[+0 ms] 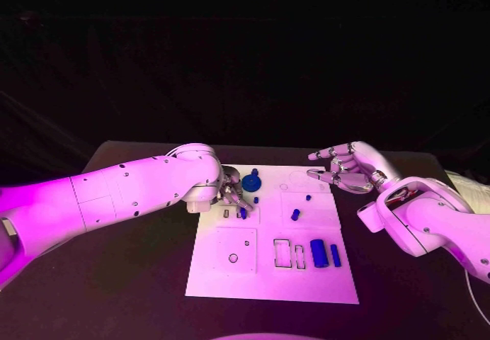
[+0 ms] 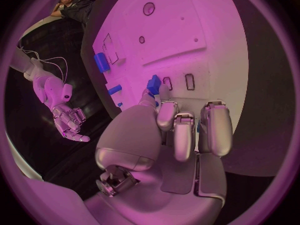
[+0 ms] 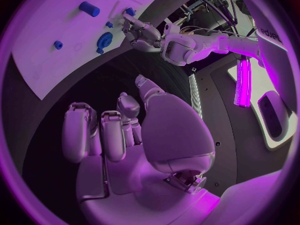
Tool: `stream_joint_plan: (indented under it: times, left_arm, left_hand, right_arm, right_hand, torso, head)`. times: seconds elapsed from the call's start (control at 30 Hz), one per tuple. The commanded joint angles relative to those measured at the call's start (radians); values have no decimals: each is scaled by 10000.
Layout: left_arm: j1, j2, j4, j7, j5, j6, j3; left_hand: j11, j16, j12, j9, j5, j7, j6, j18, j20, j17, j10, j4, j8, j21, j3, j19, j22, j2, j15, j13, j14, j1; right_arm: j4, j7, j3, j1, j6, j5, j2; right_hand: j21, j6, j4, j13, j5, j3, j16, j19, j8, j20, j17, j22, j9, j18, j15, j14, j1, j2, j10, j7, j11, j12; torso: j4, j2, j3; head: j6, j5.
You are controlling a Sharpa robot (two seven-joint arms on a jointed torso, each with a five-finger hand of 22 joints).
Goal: Assemble the parts on the task board
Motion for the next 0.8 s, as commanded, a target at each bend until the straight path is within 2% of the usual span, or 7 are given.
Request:
stream_joint_plan:
  times: [0.03,0.27,0.33,0.47,0.5,0.53,0.8]
  left_arm:
    - [10,23,24,51,52,172,0]
    - [9,12,63,103,123,160,-1]
    - [9,6,79,121,143,125,-1]
    - [7,-6,104,166,161,6,-1]
    - [6,-10,110,179,164,-30,-1]
    - [6,-15,114,194,165,-69,-1]
    - [3,-109,202,341,171,-472,1]
  left_hand:
    - [-89,30,-64,15,-6,-13,-85,-59,-85,2629,-30,-124,-76,56,272,13,138,22,-65,-27,1050,395]
    - [-80,30,-182,-28,8,14,-184,-61,-105,2629,-92,-514,-311,49,1307,2,157,-218,-69,-80,1050,1130]
    - [-56,30,-206,-14,17,45,-127,-57,-83,2629,-67,-392,-394,40,1954,-5,168,-542,-28,-83,1050,1001]
    - [-58,30,-219,14,15,54,-96,-55,-74,2629,-54,-335,-427,38,2422,-5,181,-762,-20,-84,1050,923]
    - [-46,30,-226,154,-6,74,-18,-57,-46,2629,-4,-149,-476,34,3920,3,228,-1485,-3,-62,1050,508]
    - [-44,30,-228,178,-9,78,-4,-58,-41,2629,5,-116,-484,33,4181,4,236,-1611,0,-58,1050,436]
    - [-31,30,-221,347,-10,63,5,-60,-37,2629,34,-219,-435,18,5081,6,259,-1993,-10,-38,1050,57]
  right_arm:
    - [1,-18,-1,-10,169,-33,8]
    - [1,-19,-3,-13,189,-34,4]
    - [-1,-16,-4,-14,185,-34,4]
    - [-5,-13,-4,-15,184,-34,7]
    - [-6,-12,-5,-16,184,-34,8]
    - [-7,-11,-5,-16,183,-34,9]
    - [-20,-8,-6,-18,185,-33,12]
  right_hand:
    - [-64,76,1,-14,29,-34,-50,-52,23,-6,1063,-9,7,-40,-7,688,93,-8,-31,12,-31,-39]
    - [-65,81,0,5,41,-33,-53,-52,24,-7,1059,-10,7,-39,-8,688,102,2,-16,12,-32,-10]
    - [-65,81,0,5,41,-33,-53,-52,24,-7,1059,-10,7,-39,-8,688,102,2,-16,12,-32,-10]
    - [-65,81,0,5,41,-33,-53,-52,24,-7,1059,-10,7,-39,-8,688,102,2,-16,12,-32,-10]
    - [-62,86,2,0,45,-34,-55,-50,26,-8,1058,-5,8,-40,-9,687,102,6,-18,11,-32,-15]
    - [-61,89,3,-4,48,-35,-56,-49,27,-8,1056,-2,8,-41,-9,687,102,9,-19,11,-32,-19]
    - [-61,89,3,-4,48,-35,-56,-49,27,-8,1056,-2,8,-41,-9,687,102,9,-19,11,-32,-19]
  torso:
    - [-1,3,-1]
    - [5,3,0]
    - [1,3,1]
    - [5,5,-1]
    - [6,6,-1]
    - [4,6,-1]
    - [2,11,3]
  head:
    - [-18,-7]
    - [-32,-8]
    - [-30,-7]
    - [-31,-11]
    - [-32,-10]
    - [-34,-9]
    - [-43,-4]
